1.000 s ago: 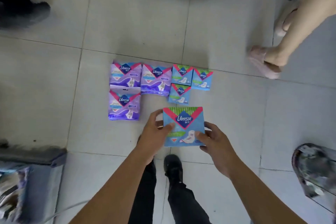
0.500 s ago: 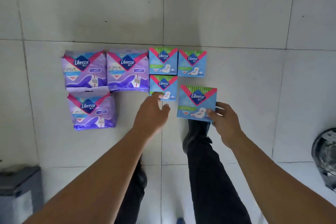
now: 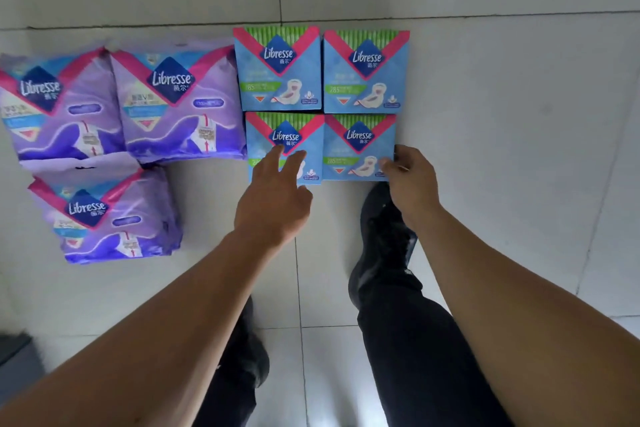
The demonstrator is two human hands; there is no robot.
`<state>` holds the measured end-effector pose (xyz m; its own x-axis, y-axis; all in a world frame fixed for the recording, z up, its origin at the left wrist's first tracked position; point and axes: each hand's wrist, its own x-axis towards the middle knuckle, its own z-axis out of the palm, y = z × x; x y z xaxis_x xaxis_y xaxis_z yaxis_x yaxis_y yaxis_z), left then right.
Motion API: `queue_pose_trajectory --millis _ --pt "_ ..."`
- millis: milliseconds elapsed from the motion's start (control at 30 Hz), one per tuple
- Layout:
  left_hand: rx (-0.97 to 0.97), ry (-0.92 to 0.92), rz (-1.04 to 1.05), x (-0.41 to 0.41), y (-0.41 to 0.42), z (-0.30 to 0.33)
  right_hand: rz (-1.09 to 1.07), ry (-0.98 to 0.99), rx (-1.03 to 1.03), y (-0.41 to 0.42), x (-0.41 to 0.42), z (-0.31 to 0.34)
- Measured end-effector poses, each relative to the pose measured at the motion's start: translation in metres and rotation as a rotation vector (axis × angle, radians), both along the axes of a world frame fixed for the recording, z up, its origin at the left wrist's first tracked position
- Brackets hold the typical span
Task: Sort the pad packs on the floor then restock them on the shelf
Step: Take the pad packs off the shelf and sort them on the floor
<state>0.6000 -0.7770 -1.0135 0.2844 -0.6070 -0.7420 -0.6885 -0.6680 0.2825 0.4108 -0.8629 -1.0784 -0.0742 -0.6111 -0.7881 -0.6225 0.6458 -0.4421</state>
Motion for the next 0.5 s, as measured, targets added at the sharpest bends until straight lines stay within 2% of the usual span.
queue_pose_trajectory --millis 133,300,500 --pt "0.003 0.0 -0.009 0.0 -0.002 0.003 0.114 0.023 -0.011 -0.004 0.002 0.011" --pt "-0.014 0.015 0.016 0.005 -0.008 0.031 0.385 0.146 0.01 -0.009 0.003 0.059" --pt "-0.145 -0.08 0.004 0.032 -0.007 0.13 0.798 0.146 -0.303 0.004 0.051 0.185"
